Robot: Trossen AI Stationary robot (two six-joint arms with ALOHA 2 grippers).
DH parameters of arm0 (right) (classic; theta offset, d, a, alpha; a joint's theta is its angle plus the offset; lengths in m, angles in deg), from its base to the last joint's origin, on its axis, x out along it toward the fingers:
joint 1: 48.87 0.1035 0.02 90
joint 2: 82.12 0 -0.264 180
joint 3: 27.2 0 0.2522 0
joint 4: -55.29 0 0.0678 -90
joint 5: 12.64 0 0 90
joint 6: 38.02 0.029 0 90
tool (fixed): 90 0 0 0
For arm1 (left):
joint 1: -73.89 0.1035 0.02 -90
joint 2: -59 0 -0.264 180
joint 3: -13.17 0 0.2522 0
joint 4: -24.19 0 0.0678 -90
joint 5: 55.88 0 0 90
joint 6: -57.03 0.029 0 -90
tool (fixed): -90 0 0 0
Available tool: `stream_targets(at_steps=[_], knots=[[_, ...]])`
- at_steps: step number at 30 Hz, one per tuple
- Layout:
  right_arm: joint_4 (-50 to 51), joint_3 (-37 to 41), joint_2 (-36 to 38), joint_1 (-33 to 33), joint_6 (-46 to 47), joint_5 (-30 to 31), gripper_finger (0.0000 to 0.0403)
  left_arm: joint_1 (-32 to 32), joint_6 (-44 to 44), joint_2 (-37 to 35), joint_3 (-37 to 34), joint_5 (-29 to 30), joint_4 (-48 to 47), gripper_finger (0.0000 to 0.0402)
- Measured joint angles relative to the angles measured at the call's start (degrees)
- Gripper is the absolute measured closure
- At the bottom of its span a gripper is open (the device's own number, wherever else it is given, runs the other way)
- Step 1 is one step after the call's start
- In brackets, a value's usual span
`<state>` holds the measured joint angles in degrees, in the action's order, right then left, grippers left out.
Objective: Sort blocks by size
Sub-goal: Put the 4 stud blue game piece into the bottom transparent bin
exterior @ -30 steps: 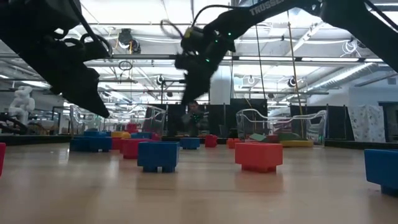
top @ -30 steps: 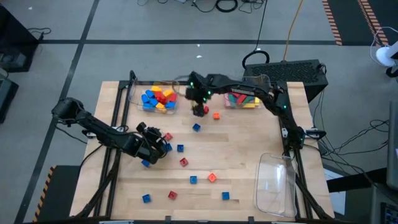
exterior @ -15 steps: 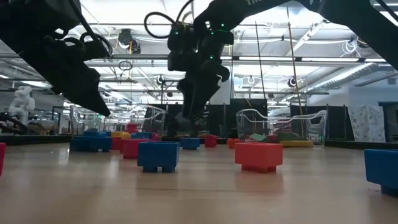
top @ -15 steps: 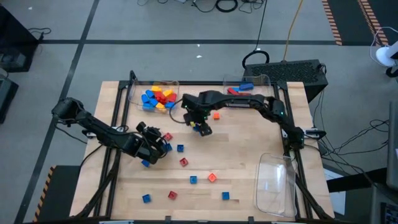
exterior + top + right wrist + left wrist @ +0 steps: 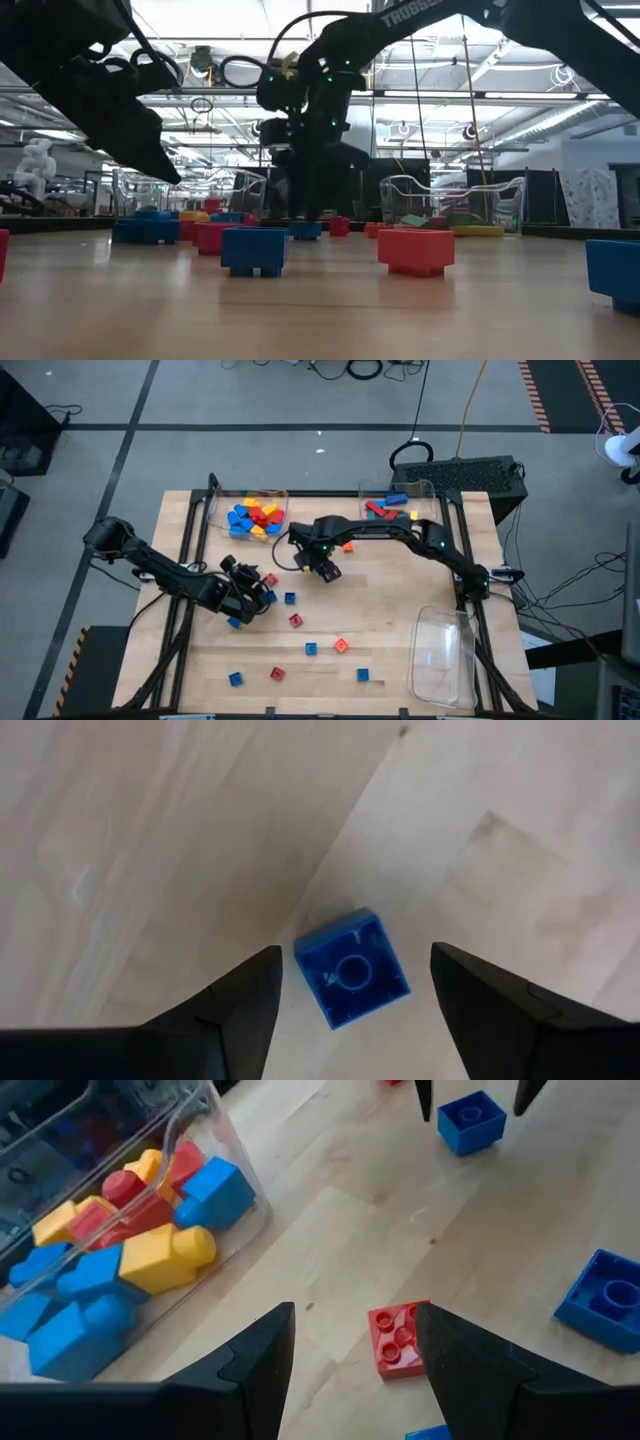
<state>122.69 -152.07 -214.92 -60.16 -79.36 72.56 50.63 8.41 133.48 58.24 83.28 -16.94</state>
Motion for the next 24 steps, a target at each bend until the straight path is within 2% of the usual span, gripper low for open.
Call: stream_targets(at_steps=[9, 12, 16, 24], knots=[[0.4, 0.0, -2.9, 0.0, 1.0, -0.1, 0.017, 0.0, 0.1, 0.0, 0.0, 0.7, -0.1, 0.0191], [0.5, 0.0, -3.0, 0.0, 3.6, -0.2, 0.0205, 0.1, 0.1, 0.0, 0.0, 0.9, -0.1, 0.0191], [1.6, 0.0, -2.7, 0.1, 7.1, 0.0, 0.0289, 0.1, 0.6, 0.0, 0.0, 1.0, 0.1, 0.0191], [11.8, 0.0, 0.4, 0.8, 15.5, 0.2, 0.0295, 0.1, 0.6, 0.5, 0.0, 1.1, 1.3, 0.0191]])
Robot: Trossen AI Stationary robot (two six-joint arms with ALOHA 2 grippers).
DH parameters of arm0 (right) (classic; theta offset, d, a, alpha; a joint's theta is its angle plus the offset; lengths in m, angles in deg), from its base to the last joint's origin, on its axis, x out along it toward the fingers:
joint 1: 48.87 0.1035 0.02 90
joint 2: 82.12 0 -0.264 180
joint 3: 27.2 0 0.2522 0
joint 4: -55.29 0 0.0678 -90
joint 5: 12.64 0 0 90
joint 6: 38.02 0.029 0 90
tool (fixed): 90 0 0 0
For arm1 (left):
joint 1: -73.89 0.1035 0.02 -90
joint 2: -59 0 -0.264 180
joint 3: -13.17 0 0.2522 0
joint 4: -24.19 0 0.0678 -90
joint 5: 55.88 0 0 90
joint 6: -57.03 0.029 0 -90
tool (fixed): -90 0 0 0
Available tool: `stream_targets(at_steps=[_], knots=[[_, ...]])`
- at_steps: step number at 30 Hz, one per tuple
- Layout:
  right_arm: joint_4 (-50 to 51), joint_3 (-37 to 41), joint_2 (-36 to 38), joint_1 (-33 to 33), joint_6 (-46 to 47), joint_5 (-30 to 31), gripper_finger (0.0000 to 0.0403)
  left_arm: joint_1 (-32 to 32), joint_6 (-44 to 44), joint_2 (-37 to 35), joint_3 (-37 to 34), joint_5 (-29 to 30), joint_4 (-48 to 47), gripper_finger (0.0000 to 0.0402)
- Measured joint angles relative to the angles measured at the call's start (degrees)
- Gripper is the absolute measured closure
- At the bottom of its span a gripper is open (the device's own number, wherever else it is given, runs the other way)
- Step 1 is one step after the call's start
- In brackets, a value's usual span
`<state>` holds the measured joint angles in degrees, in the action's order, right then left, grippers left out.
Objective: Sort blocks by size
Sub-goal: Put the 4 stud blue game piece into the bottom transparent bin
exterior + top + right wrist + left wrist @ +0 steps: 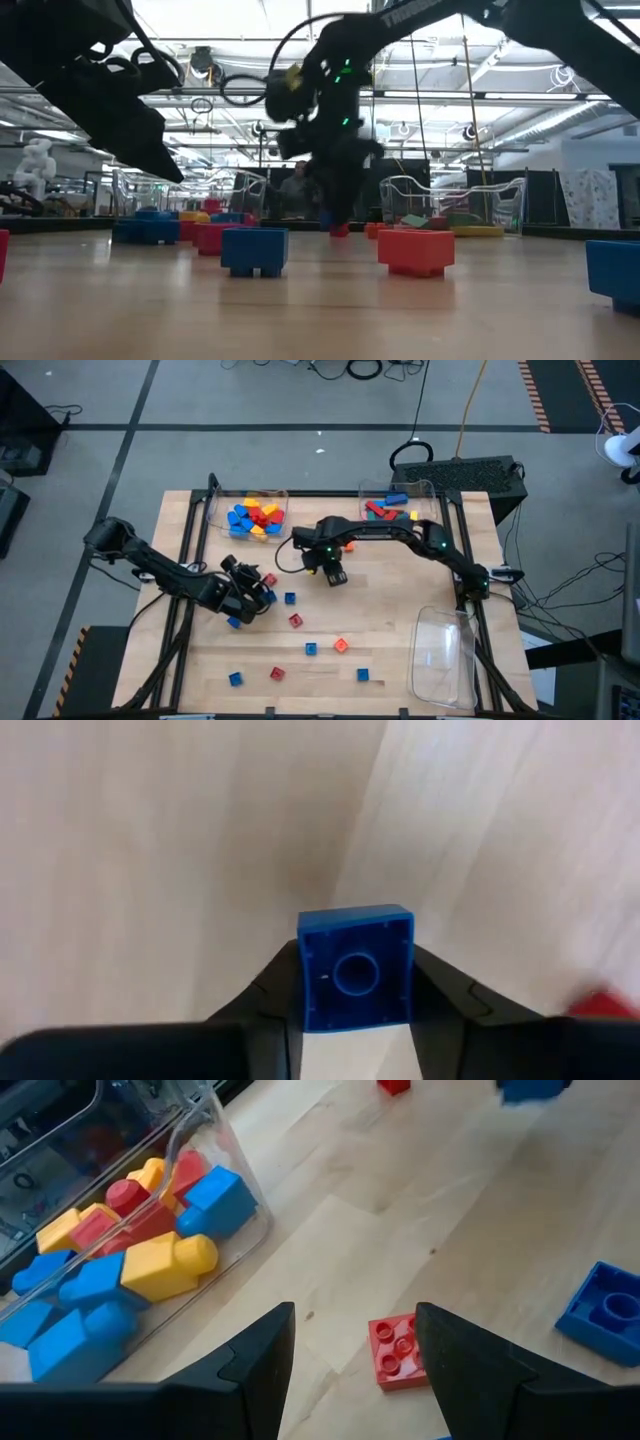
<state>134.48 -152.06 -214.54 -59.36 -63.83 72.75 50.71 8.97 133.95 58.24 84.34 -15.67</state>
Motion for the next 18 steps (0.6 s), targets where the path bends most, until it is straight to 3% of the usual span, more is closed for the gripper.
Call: stream_targets(at_steps=[5, 14, 18], knots=[[6.8, 0.0, 4.3, 2.4, 5.2, -0.9, 0.0295, 0.0, 0.5, 1.4, 0.0, 0.0, 1.8, 0.0191], [8.9, 0.0, 15.4, 10.1, 15.1, -1.5, 0.0295, 0.0, 3.3, 2.3, 0.0, 0.3, 3.9, 0.0191], [10.9, 0.0, 19.7, 14.3, 21.3, 2.6, 0.0295, 0.0, 6.7, 2.3, 0.0, 0.6, 7.3, 0.0191]])
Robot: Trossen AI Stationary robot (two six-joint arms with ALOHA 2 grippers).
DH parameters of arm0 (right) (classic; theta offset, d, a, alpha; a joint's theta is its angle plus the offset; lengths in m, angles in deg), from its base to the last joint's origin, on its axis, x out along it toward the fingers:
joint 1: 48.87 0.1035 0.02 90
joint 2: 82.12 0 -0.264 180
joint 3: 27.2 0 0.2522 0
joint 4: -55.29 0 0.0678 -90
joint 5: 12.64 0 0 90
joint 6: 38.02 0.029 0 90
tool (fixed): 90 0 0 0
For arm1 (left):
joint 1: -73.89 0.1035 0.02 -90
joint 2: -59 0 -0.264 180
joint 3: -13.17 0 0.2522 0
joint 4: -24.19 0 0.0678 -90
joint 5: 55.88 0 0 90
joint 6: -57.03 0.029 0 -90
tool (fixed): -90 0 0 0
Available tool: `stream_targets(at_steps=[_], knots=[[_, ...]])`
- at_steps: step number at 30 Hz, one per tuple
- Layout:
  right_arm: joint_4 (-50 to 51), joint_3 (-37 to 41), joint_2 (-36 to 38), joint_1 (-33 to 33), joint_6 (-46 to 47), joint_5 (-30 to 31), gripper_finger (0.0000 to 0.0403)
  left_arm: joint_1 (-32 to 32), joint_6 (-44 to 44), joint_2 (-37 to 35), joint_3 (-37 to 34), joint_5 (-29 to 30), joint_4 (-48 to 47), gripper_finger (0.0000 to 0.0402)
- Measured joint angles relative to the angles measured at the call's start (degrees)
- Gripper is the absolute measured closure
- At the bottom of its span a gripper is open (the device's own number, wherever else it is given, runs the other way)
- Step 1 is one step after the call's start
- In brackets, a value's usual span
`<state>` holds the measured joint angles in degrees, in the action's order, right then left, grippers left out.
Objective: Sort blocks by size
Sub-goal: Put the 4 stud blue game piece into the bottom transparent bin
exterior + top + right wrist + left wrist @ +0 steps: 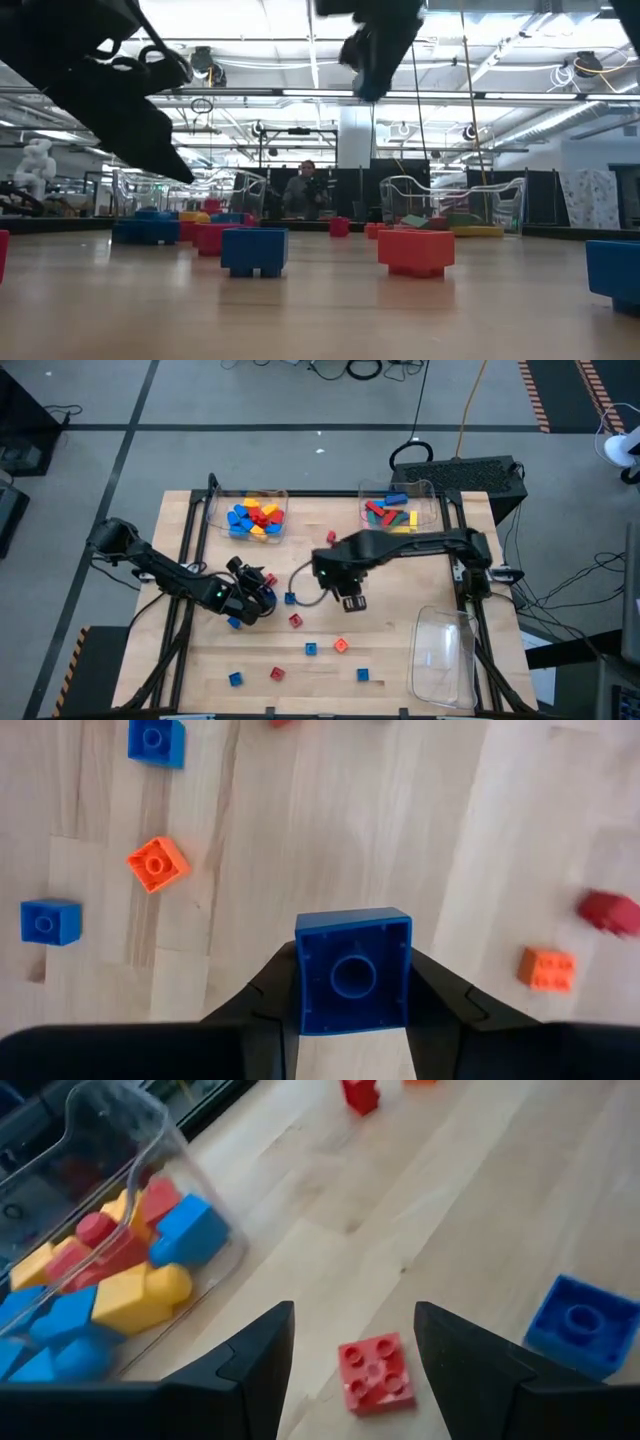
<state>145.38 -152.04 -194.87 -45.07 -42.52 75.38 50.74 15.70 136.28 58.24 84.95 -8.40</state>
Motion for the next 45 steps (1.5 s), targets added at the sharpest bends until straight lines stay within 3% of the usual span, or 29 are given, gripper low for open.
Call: stream_targets(at_steps=[6, 14, 20, 26, 34, 45], knots=[[1.0, 6.6, 5.4, 6.1, 9.5, 3.3, 0.0295, 1.0, 6.1, 0.0, 0.0, 0.2, 6.3, 0.0191], [-4.3, 24.8, 14.5, 13.4, 25.2, 3.5, 0.0295, 3.4, 13.4, 0.0, 0.0, -0.5, 12.9, 0.0191], [-8.8, 36.4, 23.1, 19.0, 40.8, 3.6, 0.0295, 6.0, 19.5, 0.0, 0.0, -5.1, 19.5, 0.0191], [-8.9, 42.6, 29.6, 26.9, 58.4, 3.9, 0.0295, 7.7, 20.9, 0.0, 0.0, -7.1, 21.6, 0.0191], [-9.5, 47.8, 30.8, 37.5, 76.9, 3.4, 0.0295, 9.6, 20.9, 0.0, 0.0, -7.6, 22.5, 0.0191], [-21.5, 56.3, 30.5, 48.8, 97.3, 3.4, 0.0295, 10.3, 20.7, 0.4, 0.0, -8.4, 22.9, 0.0191]])
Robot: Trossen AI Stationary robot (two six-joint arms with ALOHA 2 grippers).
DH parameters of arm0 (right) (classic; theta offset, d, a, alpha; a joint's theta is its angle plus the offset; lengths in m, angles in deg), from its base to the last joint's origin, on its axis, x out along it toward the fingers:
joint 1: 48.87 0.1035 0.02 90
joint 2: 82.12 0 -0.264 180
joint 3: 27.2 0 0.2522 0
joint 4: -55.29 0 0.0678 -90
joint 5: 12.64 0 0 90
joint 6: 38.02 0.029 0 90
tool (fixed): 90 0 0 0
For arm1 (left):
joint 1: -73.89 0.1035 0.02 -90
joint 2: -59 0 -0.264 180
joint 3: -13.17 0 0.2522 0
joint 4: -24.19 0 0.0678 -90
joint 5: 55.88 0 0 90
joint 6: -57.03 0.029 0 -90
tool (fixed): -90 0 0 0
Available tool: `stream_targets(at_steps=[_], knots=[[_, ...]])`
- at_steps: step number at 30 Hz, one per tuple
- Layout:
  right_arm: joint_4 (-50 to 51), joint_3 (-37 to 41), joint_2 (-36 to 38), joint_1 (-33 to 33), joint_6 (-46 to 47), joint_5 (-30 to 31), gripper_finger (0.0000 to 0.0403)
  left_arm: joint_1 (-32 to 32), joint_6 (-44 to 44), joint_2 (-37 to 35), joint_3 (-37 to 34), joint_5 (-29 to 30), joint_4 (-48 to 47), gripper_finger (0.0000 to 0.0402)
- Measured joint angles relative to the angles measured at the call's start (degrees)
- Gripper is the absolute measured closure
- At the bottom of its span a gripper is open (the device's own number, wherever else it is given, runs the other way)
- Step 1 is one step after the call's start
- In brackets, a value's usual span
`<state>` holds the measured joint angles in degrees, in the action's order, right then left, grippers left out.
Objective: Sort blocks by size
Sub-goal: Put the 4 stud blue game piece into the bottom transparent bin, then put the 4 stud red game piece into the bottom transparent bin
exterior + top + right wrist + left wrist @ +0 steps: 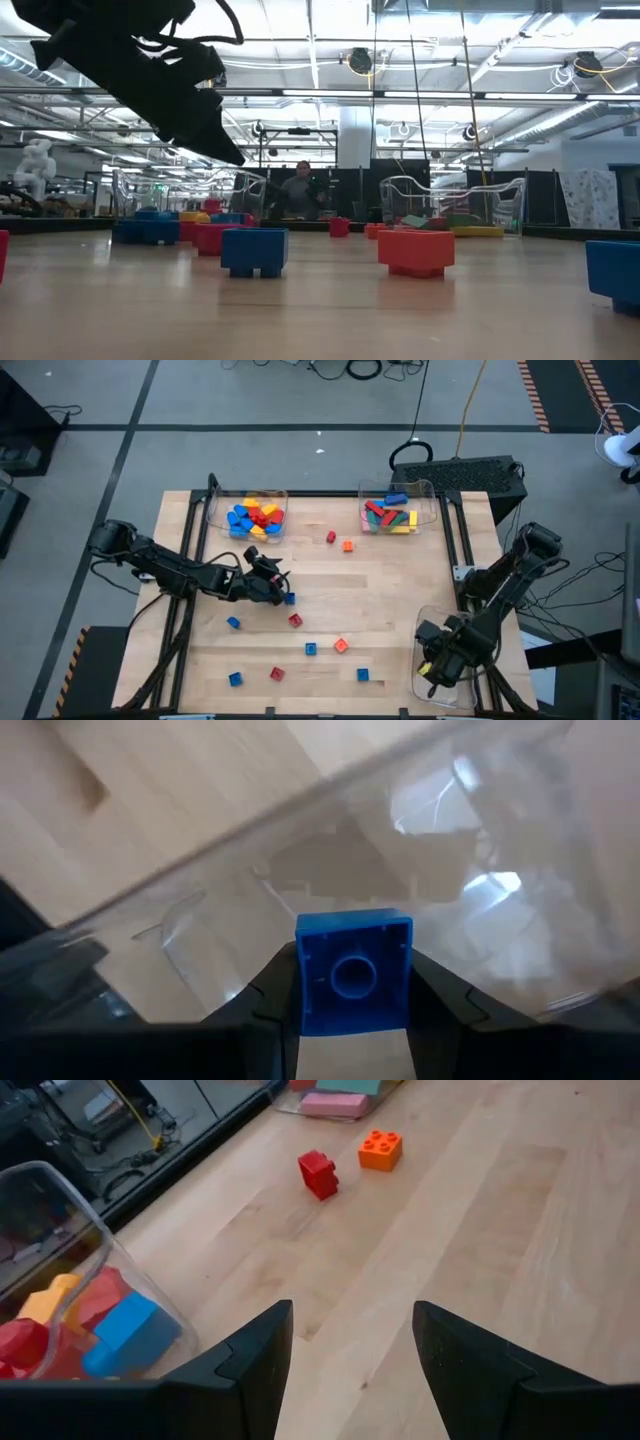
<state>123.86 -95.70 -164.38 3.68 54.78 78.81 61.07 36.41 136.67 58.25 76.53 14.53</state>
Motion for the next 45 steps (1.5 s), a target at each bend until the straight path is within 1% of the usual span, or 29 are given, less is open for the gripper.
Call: stream_targets(at_steps=[2, 3, 5, 8, 10, 12, 14, 17, 19, 20, 22, 24, 27, 29, 32, 35, 39, 41, 45], knots=[[-2.3, 2.1, -0.4, 1.0, 3.3, 0.0, 0.0295, 0.0, 0.0, 0.3, 0.0, -0.4, 0.4, 0.0191], [-3.1, 2.8, -0.5, 1.3, 4.3, 0.0, 0.0288, 0.0, 0.0, 0.6, 0.0, -0.4, 0.7, 0.0191], [-4.1, 3.6, -0.8, 1.6, 6.5, 0.0, 0.0251, 0.0, 0.0, 0.7, 0.0, -0.5, 0.4, 0.0191], [-3.2, 4.0, -1.1, 1.7, 8.8, 0.0, 0.0176, 0.0, 0.0, 1.5, 0.0, -0.5, 1.8, 0.0191], [-2.7, 4.0, -1.1, 1.7, 10.1, 0.0, 0.0138, 0.0, 0.0, 1.6, -0.1, -0.5, 1.1, 0.0191], [-2.6, 4.0, -0.8, 1.4, 10.7, 0.0, 0.0112, 0.0, 0.0, 2.1, 0.1, -0.5, 1.8, 0.0191], [-2.3, 3.6, -0.6, 0.9, 11.1, 0.2, 0.01, 0.0, 0.0, 2.3, 0.0, -0.5, 1.2, 0.0191], [0.0, 1.5, -0.6, 0.3, 10.2, 3.1, 0.0098, 0.1, 0.4, 2.2, 0.0, -0.4, 1.9, 0.0191], [2.1, -0.8, -0.6, -0.5, 8.3, 6.7, 0.0102, 0.5, 3.3, 2.2, 0.0, -1.2, 2.4, 0.0191], [3.9, -2.3, -0.6, -0.9, 7.1, 8.9, 0.0104, 1.2, 5.9, 2.2, 0.0, -2.5, 3.8, 0.0191], [7.6, -5.4, -0.6, -1.7, 5.0, 14.5, 0.0105, 3.6, 11.9, 2.2, 0.0, -6.7, 8.1, 0.0191], [10.2, -8.4, -0.6, -2.4, 3.2, 21.2, 0.0105, 7.5, 16.7, 2.2, 0.0, -11.5, 12.5, 0.0191], [11.5, -11.6, -0.6, -3.1, 0.5, 31.6, 0.0105, 14.7, 21.3, 2.2, 0.0, -20.5, 18.7, 0.0191], [11.1, -12.7, -0.6, -3.4, -1.1, 36.1, 0.0105, 19.6, 22.5, 2.3, 0.0, -26.2, 21.1, 0.0191], [10.2, -13.1, -0.6, -4.0, -2.3, 39.0, 0.0105, 25.7, 22.5, 3.9, 0.8, -32.4, 23.7, 0.0191], [10.3, -13.1, -0.6, -4.8, -2.5, 40.2, 0.0105, 28.9, 22.5, 7.7, 2.9, -35.1, 26.6, 0.0191], [10.1, -13.0, -0.7, -6.2, -3.6, 43.0, 0.0105, 29.3, 22.5, 15.7, 6.9, -35.7, 31.4, 0.0191], [10.1, -13.0, -0.7, -6.8, -3.8, 43.8, 0.0105, 29.1, 22.4, 19.4, 9.4, -35.6, 31.9, 0.0191], [9.5, -13.0, -0.7, -7.7, -5.4, 43.8, 0.0105, 28.9, 17.6, 25.6, 14.0, -31.9, 31.4, 0.0191]])
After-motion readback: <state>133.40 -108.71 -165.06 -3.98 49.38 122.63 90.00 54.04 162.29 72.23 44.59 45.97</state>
